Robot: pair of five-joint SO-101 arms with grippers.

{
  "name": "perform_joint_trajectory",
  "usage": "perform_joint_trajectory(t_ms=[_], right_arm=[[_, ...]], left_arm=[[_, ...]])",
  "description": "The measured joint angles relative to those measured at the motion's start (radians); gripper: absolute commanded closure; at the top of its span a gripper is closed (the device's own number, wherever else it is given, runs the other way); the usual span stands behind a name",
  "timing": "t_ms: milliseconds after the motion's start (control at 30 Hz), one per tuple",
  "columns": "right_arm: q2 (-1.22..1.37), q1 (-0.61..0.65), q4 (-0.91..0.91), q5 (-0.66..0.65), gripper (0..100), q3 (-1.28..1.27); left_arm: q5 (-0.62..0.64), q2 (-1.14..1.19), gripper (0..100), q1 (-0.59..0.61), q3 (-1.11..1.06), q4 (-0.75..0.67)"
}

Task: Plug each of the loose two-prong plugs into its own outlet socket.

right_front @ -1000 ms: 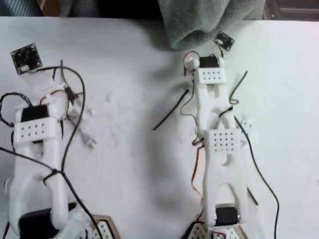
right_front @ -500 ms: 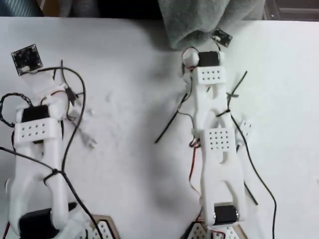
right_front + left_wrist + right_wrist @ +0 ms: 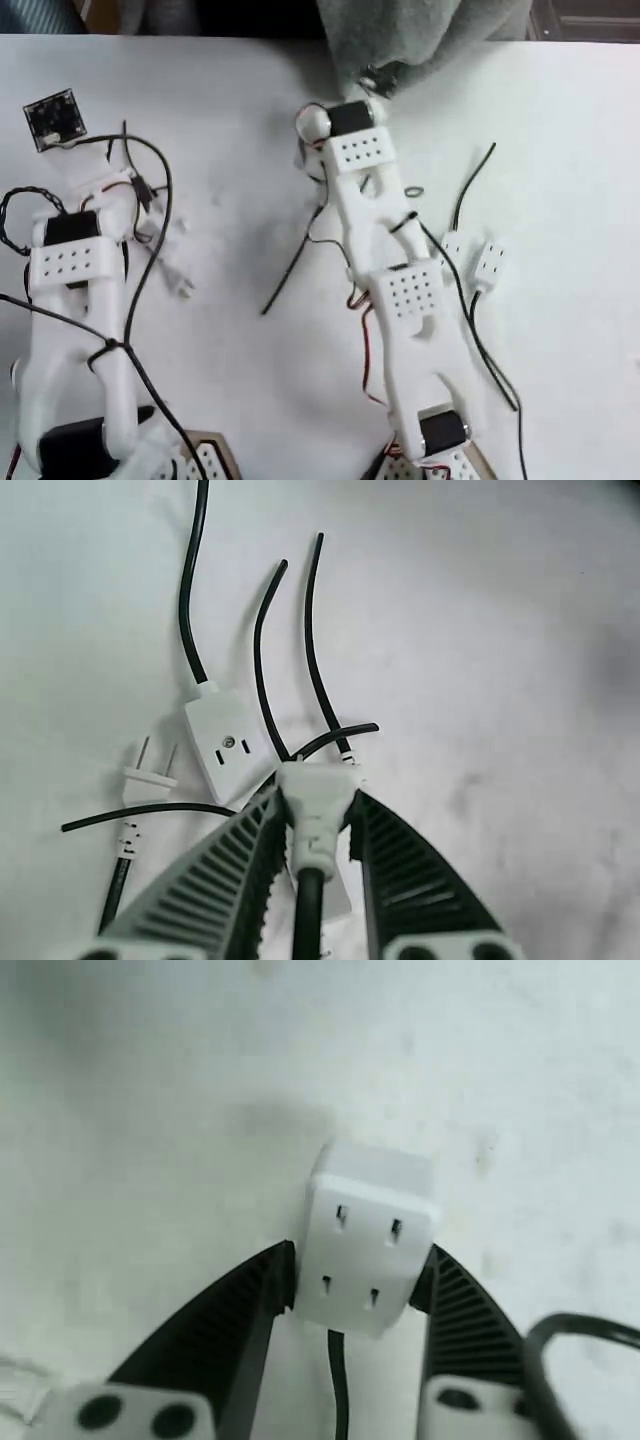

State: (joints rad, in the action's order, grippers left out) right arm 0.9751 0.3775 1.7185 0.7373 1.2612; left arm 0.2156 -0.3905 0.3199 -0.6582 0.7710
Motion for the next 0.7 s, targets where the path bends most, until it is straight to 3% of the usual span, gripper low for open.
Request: perform_joint_trajectory(t_ms=[300,433,700], right_arm=[[-0.265,0.044,-0.002,0.018,83.6,-0.362],[-0.279,0.109,-0.031,0.094,83.6,-0.522],[-0.279,0.258,-0.178,0.255,83.3,-0.569]], left_arm=[[0.000,0.000,98,0.000,-0.054,-0.074],[0.000,0.000,98,0.000,-0.054,-0.074],[0.000,0.000,98,0.000,-0.054,-0.074]])
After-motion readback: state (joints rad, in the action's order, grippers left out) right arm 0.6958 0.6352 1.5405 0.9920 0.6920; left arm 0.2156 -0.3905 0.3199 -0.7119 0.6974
